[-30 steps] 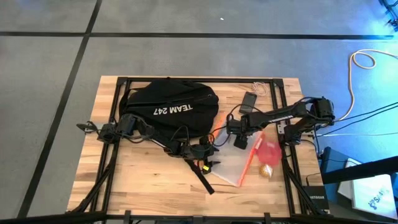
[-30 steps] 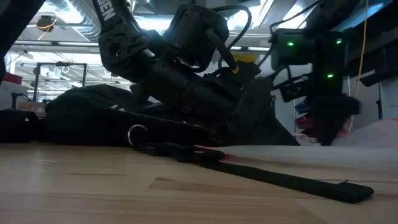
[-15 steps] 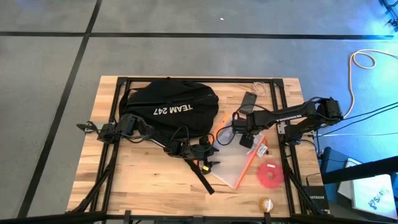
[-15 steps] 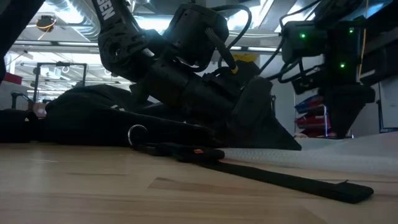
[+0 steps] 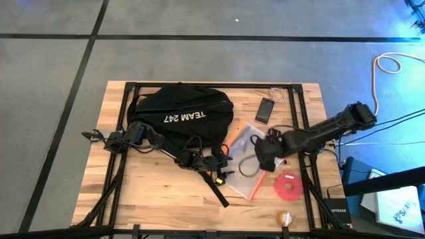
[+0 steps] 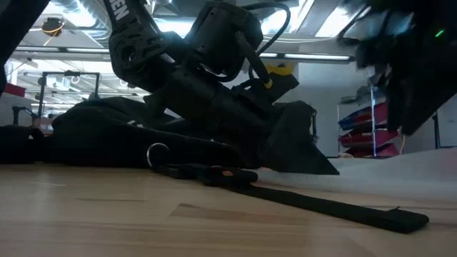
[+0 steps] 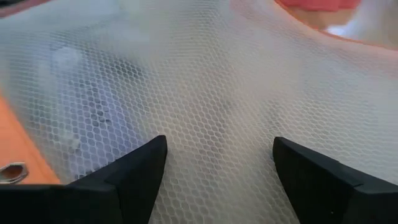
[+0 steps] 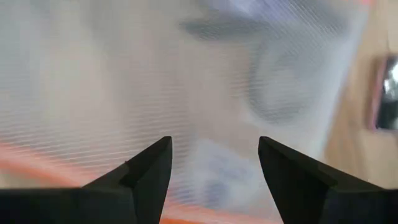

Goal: Unpack backpack
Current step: Remove the game card from the zipper pouch

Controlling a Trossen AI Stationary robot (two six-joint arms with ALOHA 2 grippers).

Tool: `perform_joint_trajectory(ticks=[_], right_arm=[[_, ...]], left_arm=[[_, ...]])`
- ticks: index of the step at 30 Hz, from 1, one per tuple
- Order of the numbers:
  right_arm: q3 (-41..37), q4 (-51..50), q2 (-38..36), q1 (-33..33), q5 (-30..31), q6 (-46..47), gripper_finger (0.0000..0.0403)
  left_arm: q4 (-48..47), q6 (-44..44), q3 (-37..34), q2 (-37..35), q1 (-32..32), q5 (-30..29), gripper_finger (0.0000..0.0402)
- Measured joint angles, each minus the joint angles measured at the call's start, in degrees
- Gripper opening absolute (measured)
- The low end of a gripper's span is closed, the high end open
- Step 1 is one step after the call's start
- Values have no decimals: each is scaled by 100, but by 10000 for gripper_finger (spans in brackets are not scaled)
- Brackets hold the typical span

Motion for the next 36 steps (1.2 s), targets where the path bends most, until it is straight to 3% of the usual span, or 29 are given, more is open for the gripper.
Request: perform_joint_trajectory(ticks=[4,8,13,21,26,31,36], right_arm=[[7,257,-184,651,322,514,222],[7,480,-132,902,528,721,222],[7,475,5,802,898,759,222],[7,-45,287,311,909,1078,222],[9,-29,609,-42,407,950,222],[9,-300,1063,-59,254,1068,222],[9,-402,1225,-51,-370,1044,222]], left_arm=[[-18,114,0,-2,10,-548,280],[-117,84,0,-7,12,-1216,280],[-115,27,-2,-7,12,-1251,280],[-174,-185,-2,-8,6,-1210,280],[-166,-160,-2,-9,6,-1196,280],[-128,-20,-2,-9,-27,-1118,280],[-127,-116,-2,-9,-23,-1092,280]])
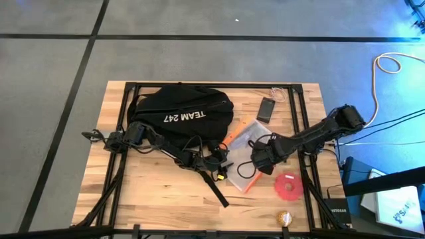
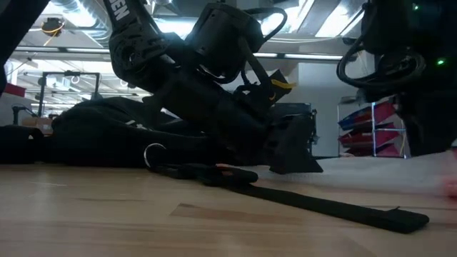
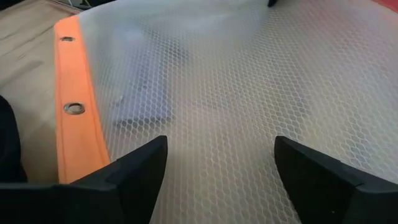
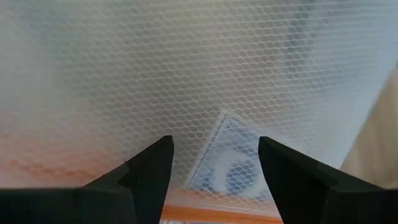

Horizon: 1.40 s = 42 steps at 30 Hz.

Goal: Unpack backpack
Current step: Remove the game card from the zipper pouch

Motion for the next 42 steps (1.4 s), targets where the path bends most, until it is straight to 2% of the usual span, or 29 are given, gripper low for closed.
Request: perform_joint_trajectory(ticks=[7,10,13,21,25,29,38,42], right_arm=[[0,-379,-132,0,-230,-268,222],[-2,-753,-300,0,339,-90,222],[0,-679,-456,-21,965,147,222],[-198,-16,-417,-259,1250,267,222],[-501,365,-417,-411,1230,327,222],[-736,474,-417,-574,1000,453,222],[-789,-228,-425,-565,306,426,222],[-789,-461,-556,-564,322,481,222]], left_arm=[[-3,-12,0,0,-2,15,280],[-16,22,0,0,-9,15,280],[9,-42,0,0,-9,20,280],[25,8,0,0,-2,59,280],[-6,-187,0,0,4,79,280],[15,19,0,0,-5,79,280],[-7,-185,0,0,4,118,280],[27,16,0,2,-5,114,280]])
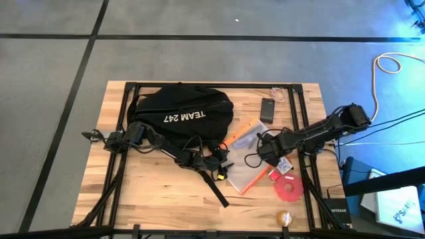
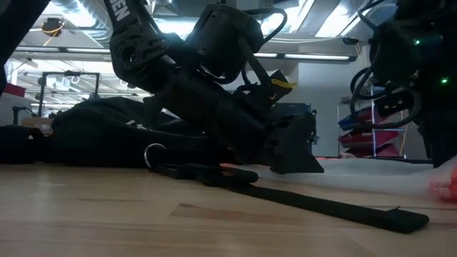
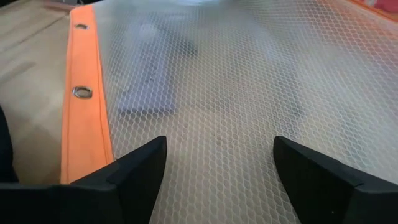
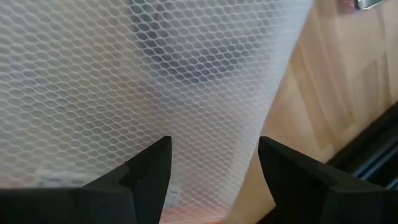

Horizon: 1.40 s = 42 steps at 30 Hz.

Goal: Unpack backpack
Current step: Remove the game card from the zipper pouch, then remove the items from the zipper pouch

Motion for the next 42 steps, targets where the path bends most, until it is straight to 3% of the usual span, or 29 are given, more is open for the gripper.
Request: perform_joint_trajectory(ticks=[12,17,22,26,32,34,37,40,42], right_arm=[[0,-513,-149,0,-410,160,215],[0,355,-149,0,-316,106,214],[1,681,-149,-7,-244,132,214],[2,684,-149,0,-80,156,214],[13,840,-149,0,123,172,214],[13,900,-149,0,151,205,214],[13,1006,-149,1,200,205,214],[13,991,-149,77,224,199,214],[13,998,-149,125,268,183,214]], left_arm=[[-9,-56,0,0,7,50,280],[-45,-173,-5,-85,20,159,280],[-72,388,11,-452,15,352,280],[16,576,35,-670,81,155,280],[-303,1767,36,-678,508,-311,280],[-744,1672,123,-679,812,128,280],[-1701,1437,569,-656,1263,1254,278],[-2506,1455,889,-593,1538,1623,264],[-2466,1454,914,-537,1679,1952,249]])
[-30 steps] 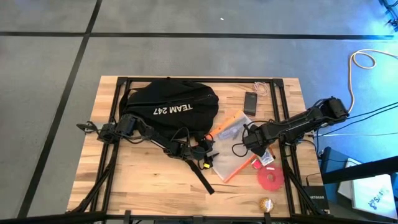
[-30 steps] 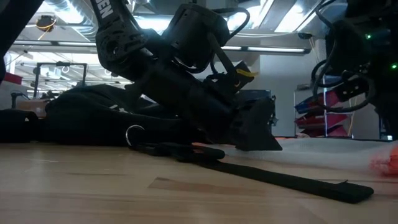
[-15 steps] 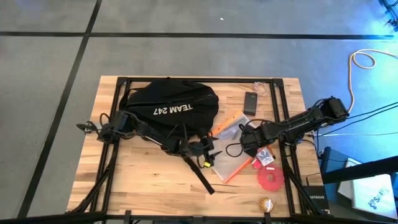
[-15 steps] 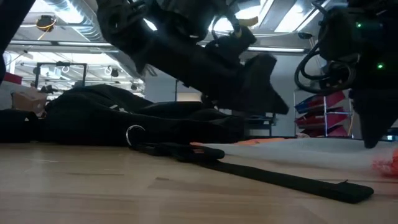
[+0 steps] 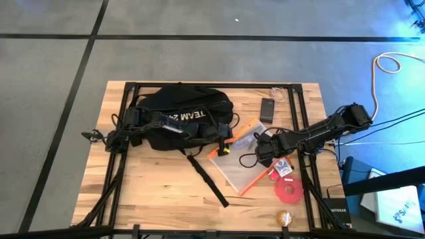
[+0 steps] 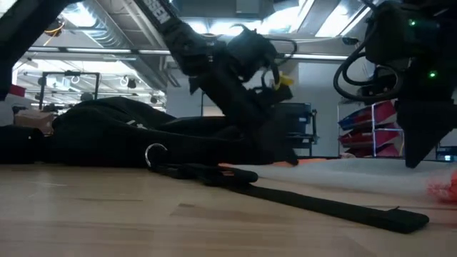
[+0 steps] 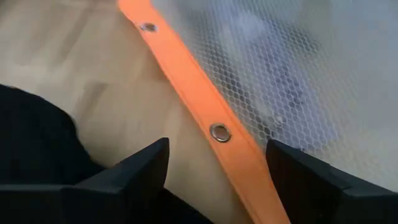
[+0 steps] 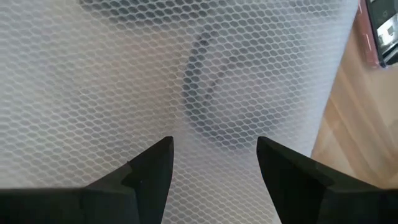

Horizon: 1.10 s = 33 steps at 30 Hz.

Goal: Unpack backpack
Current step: Remove the items from the zipper pouch

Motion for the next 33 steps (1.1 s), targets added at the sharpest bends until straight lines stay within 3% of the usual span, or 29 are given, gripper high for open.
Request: perform_joint_trajectory(ticks=[5,11,25,33], right_arm=[[0,39,0,112,64,16,214],[0,113,0,135,87,16,214],[0,325,0,133,92,14,214],[0,332,0,133,98,-10,214]], left_arm=[[-35,-331,109,-18,277,1203,218],[-127,-574,91,85,277,1833,184],[286,-805,101,335,51,1656,138],[263,-606,101,338,6,1641,15]])
